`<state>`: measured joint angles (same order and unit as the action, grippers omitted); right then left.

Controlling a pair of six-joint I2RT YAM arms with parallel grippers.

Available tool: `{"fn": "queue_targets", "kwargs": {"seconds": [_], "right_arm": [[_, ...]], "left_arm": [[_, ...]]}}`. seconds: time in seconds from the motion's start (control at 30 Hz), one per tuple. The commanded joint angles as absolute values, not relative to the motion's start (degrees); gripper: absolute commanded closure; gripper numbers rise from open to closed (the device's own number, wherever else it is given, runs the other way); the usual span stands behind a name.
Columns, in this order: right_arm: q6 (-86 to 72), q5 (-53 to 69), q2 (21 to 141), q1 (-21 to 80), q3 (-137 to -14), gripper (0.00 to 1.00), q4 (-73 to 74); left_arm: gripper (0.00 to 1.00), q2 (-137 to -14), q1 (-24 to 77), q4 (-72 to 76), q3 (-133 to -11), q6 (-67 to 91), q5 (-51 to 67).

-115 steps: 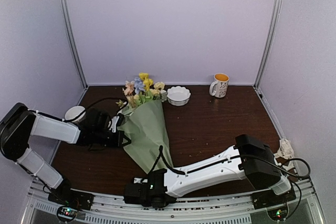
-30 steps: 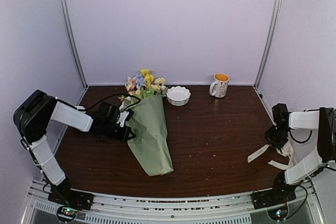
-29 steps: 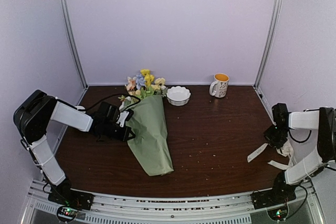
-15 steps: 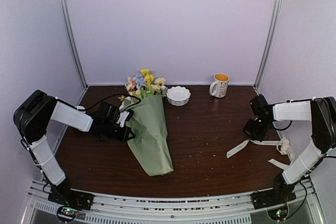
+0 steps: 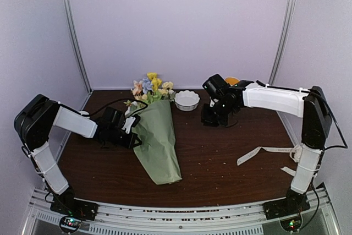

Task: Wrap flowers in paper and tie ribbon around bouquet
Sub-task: Pick up the left side of the ribbon from the center of the board.

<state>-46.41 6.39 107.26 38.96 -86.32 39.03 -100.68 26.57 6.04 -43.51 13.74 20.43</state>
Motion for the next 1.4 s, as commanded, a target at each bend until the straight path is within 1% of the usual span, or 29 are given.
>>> {"fn": "queue_targets", "kwargs": {"seconds": [0.0, 0.07, 0.1, 0.17, 0.23, 0.3, 0.37, 0.53, 0.7, 0.77, 0.8, 0.83, 0.87, 0.9, 0.93, 0.97, 1.03, 1.1, 1.2, 1.3, 1.37], "right_arm": [[-51.22, -4.08, 99.07, 35.29, -77.64, 0.86, 50.06], [-57.87, -4.35, 93.17, 32.27, -65.71, 0.76, 46.6], [-60.81, -3.46, 90.08, 30.65, -60.9, 0.73, 43.79], [-66.5, -2.13, 84.07, 26.88, -51.72, 0.57, 37.97], [-70.27, -2.11, 79.57, 24.3, -45.16, 0.46, 32.38], [-72.36, -2.79, 77.58, 21.97, -42.17, 0.38, 30.52], [-72.02, -3.35, 77.73, 19.93, -41.67, 0.34, 30.72], [-70.84, -2.4, 81.67, 15.98, -41.66, 0.34, 31.13], [-68.2, -1.82, 84.56, 14.33, -42.67, 0.39, 27.99], [-67.06, -0.68, 86.46, 13.88, -43.79, 0.43, 27.95], [-66.62, -0.42, 87.36, 13.74, -44.39, 0.47, 27.91], [-66.16, -0.34, 88.04, 13.67, -44.79, 0.53, 27.79], [-65.97, -0.42, 88.48, 13.63, -45.23, 0.62, 27.71], [-65.75, -0.49, 88.77, 13.57, -45.45, 0.74, 27.46], [-65.49, -0.4, 88.85, 13.5, -45.4, 0.88, 26.78], [-65.24, -0.11, 88.86, 13.53, -45.29, 0.99, 25.97], [-64.1, 1.08, 88.72, 13.64, -45.46, 1.0, 23.33], [-60.96, 2.61, 88.78, 15.82, -47.38, 1.0, 20.59], [-51.47, 3.59, 92.28, 23.14, -58.1, 1.0, 24.44], [-41.13, 8.48, 98.48, 32.41, -71.17, 1.0, 30.5], [-36.65, 11.07, 101.71, 38.53, -77.58, 1.0, 34.78]], "left_arm": [[1.0, -103.27, 26.77, -1.63, -41.96, 12.81, 19.88], [1.0, -103.19, 26.79, -1.71, -42.01, 12.68, 19.91], [1.0, -103.11, 26.8, -1.74, -42.06, 12.66, 19.95], [1.0, -103.03, 26.73, -1.7, -42.01, 12.63, 20.0], [1.0, -102.96, 26.77, -1.63, -42.01, 12.7, 20.18], [1.0, -102.92, 26.79, -1.63, -41.95, 12.63, 20.43], [1.0, -102.83, 26.76, -1.56, -41.8, 12.57, 20.41], [1.0, -102.49, 26.76, -1.48, -41.58, 12.41, 20.3], [1.0, -102.55, 26.72, -1.45, -41.57, 12.4, 20.3], [1.0, -102.63, 26.73, -1.42, -41.65, 12.39, 20.3], [1.0, -102.72, 26.76, -1.41, -41.66, 12.39, 20.3], [1.0, -102.74, 26.72, -1.49, -41.7, 12.32, 20.25], [1.0, -102.79, 26.74, -1.56, -41.74, 12.31, 20.22], [1.0, -102.83, 26.74, -1.59, -41.75, 12.3, 20.17], [1.0, -102.88, 26.79, -1.63, -41.75, 12.3, 20.06], [1.0, -102.96, 26.73, -1.76, -41.84, 12.33, 19.96], [1.0, -103.09, 26.71, -1.84, -41.9, 12.31, 19.95], [1.0, -103.23, 26.71, -1.85, -42.0, 12.32, 19.96], [1.0, -103.42, 26.68, -2.0, -42.18, 12.3, 19.78], [1.0, -103.69, 26.55, -1.94, -42.3, 12.31, 19.82], [1.0, -103.82, 26.46, -2.01, -42.37, 12.3, 19.83]]}}
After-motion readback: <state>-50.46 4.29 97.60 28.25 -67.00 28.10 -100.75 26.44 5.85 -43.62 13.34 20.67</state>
